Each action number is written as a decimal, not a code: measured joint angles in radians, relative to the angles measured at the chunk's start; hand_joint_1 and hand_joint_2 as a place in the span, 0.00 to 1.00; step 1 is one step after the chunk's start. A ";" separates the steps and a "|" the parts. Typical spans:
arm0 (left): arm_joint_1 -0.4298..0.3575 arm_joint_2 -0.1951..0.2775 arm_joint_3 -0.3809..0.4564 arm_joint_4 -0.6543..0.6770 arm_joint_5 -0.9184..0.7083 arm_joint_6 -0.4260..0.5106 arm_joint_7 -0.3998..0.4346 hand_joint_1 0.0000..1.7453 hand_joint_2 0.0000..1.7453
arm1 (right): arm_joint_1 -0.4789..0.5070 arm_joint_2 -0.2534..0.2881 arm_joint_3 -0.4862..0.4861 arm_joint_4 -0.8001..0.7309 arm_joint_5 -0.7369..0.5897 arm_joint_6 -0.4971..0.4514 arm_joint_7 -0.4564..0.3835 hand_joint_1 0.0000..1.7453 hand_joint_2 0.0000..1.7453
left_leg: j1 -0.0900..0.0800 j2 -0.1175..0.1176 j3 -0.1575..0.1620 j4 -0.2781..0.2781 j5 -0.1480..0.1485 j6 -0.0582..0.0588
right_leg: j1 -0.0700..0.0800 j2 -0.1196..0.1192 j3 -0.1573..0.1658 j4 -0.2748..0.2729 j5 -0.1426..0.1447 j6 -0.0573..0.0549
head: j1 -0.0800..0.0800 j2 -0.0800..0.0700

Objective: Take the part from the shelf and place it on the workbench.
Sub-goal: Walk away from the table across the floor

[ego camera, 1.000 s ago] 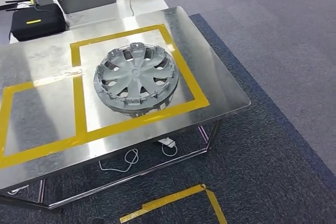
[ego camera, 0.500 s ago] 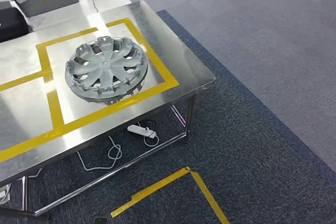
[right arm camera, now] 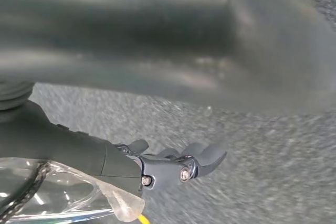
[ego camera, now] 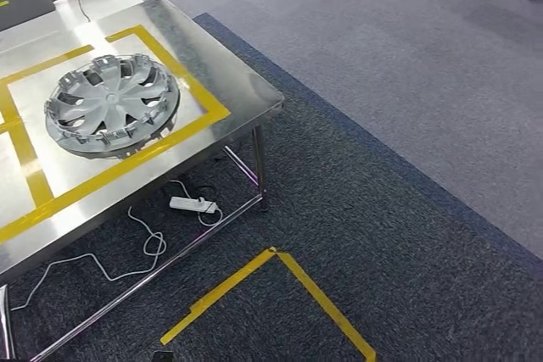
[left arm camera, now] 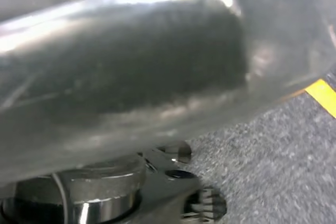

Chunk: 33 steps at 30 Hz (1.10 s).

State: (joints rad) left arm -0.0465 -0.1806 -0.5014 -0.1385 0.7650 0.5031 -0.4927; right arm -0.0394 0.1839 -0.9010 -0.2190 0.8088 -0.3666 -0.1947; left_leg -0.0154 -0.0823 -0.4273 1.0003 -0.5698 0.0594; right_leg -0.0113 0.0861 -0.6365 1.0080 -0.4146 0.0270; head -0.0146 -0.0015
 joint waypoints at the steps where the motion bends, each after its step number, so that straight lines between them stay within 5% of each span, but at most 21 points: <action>1: -0.003 -0.001 -0.004 0.001 -0.003 -0.002 0.001 0.00 0.00 | -0.003 0.004 0.000 0.001 0.000 0.003 0.008 0.00 0.00 | -0.002 -0.005 0.006 -0.021 -0.002 0.003 | -0.002 0.010 -0.005 -0.005 0.014 0.007 | -0.001 0.000; 3: -0.007 -0.002 -0.011 0.003 -0.005 -0.010 0.004 0.00 0.00 | -0.008 0.010 0.000 0.003 0.000 0.001 0.021 0.00 0.00 | -0.003 0.017 -0.003 -0.034 0.020 0.000 | -0.006 0.023 -0.013 -0.016 0.034 0.018 | -0.001 0.000; 4: -0.009 -0.003 -0.015 0.003 -0.006 -0.015 0.005 0.00 0.00 | -0.009 0.012 0.000 0.004 0.000 -0.001 0.025 0.00 0.00 | -0.002 0.031 -0.012 -0.040 0.035 0.002 | -0.006 0.010 -0.020 -0.009 0.020 0.021 | 0.001 0.000; 6: -0.010 -0.006 -0.021 0.003 -0.007 -0.024 0.007 0.00 0.00 | -0.016 0.013 0.000 0.005 0.000 -0.003 0.029 0.00 0.00 | 0.002 0.062 -0.038 -0.051 0.065 0.004 | -0.007 -0.041 -0.045 0.060 -0.074 0.025 | 0.006 0.000; 8: -0.008 -0.006 -0.024 0.003 -0.008 -0.031 0.007 0.00 0.00 | -0.023 0.013 -0.001 0.005 0.000 -0.003 0.029 0.00 0.00 | 0.002 0.093 -0.071 -0.050 0.088 0.005 | -0.009 -0.074 -0.069 0.186 -0.172 0.037 | 0.010 0.000; 9: -0.007 -0.006 -0.025 0.004 -0.009 -0.036 0.007 0.00 0.00 | -0.025 0.013 -0.001 0.006 0.000 -0.003 0.027 0.00 0.00 | 0.002 0.110 -0.089 -0.049 0.099 0.002 | -0.012 -0.079 -0.074 0.245 -0.177 0.044 | 0.010 0.000; 11: -0.008 -0.006 -0.031 0.004 -0.013 -0.050 0.007 0.00 0.00 | -0.026 0.013 -0.001 0.006 -0.002 -0.002 0.024 0.00 0.00 | 0.002 0.143 -0.128 -0.043 0.122 -0.005 | -0.019 -0.087 -0.056 0.303 -0.100 0.057 | 0.010 0.000; 12: -0.008 -0.006 -0.036 0.004 -0.017 -0.058 0.007 0.00 0.00 | -0.026 0.013 -0.001 0.006 -0.004 -0.001 0.023 0.00 0.00 | 0.003 0.156 -0.147 -0.036 0.132 -0.010 | -0.023 -0.097 -0.024 0.287 -0.062 0.062 | 0.010 0.000; 13: -0.009 -0.006 -0.041 0.004 -0.022 -0.065 0.007 0.00 0.00 | -0.027 0.014 -0.002 0.006 -0.006 -0.001 0.021 0.00 0.00 | 0.002 0.167 -0.163 -0.026 0.140 -0.015 | -0.026 -0.116 0.026 0.238 -0.052 0.067 | 0.010 0.000; 14: -0.009 -0.006 -0.047 0.004 -0.028 -0.071 0.007 0.00 0.00 | -0.028 0.015 -0.003 0.006 -0.009 -0.001 0.018 0.00 0.00 | 0.001 0.177 -0.177 -0.013 0.144 -0.022 | -0.027 -0.139 0.096 0.152 -0.074 0.067 | 0.010 0.000; 16: -0.011 -0.003 -0.060 0.005 -0.037 -0.078 0.007 0.00 0.00 | -0.035 0.017 -0.006 0.005 -0.014 -0.002 0.013 0.00 0.00 | 0.001 0.197 -0.194 0.013 0.151 -0.035 | -0.023 -0.167 0.194 0.003 -0.148 0.048 | 0.007 0.000; 18: -0.013 -0.002 -0.072 0.006 -0.041 -0.083 0.007 0.00 0.00 | -0.034 0.018 -0.012 0.006 -0.020 -0.005 0.009 0.00 0.00 | 0.010 0.212 -0.204 0.025 0.158 -0.049 | -0.017 -0.154 0.207 -0.039 -0.170 0.017 | 0.004 0.000; 20: -0.011 -0.002 -0.081 0.007 -0.040 -0.087 0.007 0.00 0.00 | -0.027 0.018 -0.020 0.006 -0.026 -0.011 0.007 0.00 0.00 | 0.019 0.174 -0.212 0.056 0.124 -0.063 | -0.015 -0.138 0.195 -0.036 -0.156 -0.003 | 0.003 0.000; 22: -0.009 0.000 -0.087 0.009 -0.039 -0.090 0.008 0.00 0.00 | -0.025 0.018 -0.027 0.006 -0.033 -0.016 0.002 0.00 0.00 | 0.023 0.114 -0.241 0.160 0.038 -0.072 | -0.012 -0.120 0.180 -0.035 -0.142 -0.015 | 0.002 0.000; 24: -0.008 0.002 -0.093 0.012 -0.039 -0.090 0.011 0.00 0.00 | -0.027 0.019 -0.031 0.006 -0.038 -0.015 -0.005 0.00 0.00 | 0.022 0.093 -0.269 0.278 -0.023 -0.071 | -0.006 -0.094 0.165 -0.032 -0.129 -0.021 | 0.002 0.000; 26: -0.009 0.003 -0.099 0.013 -0.041 -0.091 0.016 0.00 0.00 | -0.027 0.019 -0.036 0.006 -0.046 -0.013 -0.013 0.00 0.00 | 0.019 0.088 -0.247 0.281 -0.006 -0.062 | 0.000 -0.067 0.158 -0.027 -0.120 -0.023 | 0.002 0.000; 29: -0.010 0.006 -0.111 0.014 -0.048 -0.096 0.021 0.00 0.00 | -0.031 0.021 -0.051 0.006 -0.068 -0.007 -0.029 0.00 0.00 | 0.015 0.040 -0.142 0.102 0.082 -0.035 | 0.003 -0.027 0.148 -0.021 -0.114 -0.019 | 0.004 0.000; 31: -0.011 0.009 -0.121 0.016 -0.052 -0.101 0.025 0.00 0.00 | -0.040 0.023 -0.059 0.006 -0.078 -0.003 -0.033 0.00 0.00 | 0.011 0.012 -0.114 0.044 0.097 -0.023 | -0.003 -0.004 0.137 -0.018 -0.106 -0.008 | 0.002 0.000; 33: -0.013 0.012 -0.128 0.017 -0.054 -0.104 0.028 0.00 0.00 | -0.047 0.024 -0.067 0.006 -0.083 -0.002 -0.034 0.00 0.00 | 0.009 0.027 -0.108 0.021 0.101 -0.019 | -0.009 0.015 0.129 -0.019 -0.098 0.006 | -0.001 0.000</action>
State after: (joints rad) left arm -0.0591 -0.1690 -0.6297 -0.1210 0.7113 0.3987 -0.4646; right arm -0.0860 0.2079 -0.9676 -0.2129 0.7255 -0.3682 -0.2285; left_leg -0.0062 -0.0554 -0.5356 1.0213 -0.4691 0.0399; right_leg -0.0200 0.1011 -0.5073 0.9888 -0.5131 0.0327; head -0.0157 -0.0015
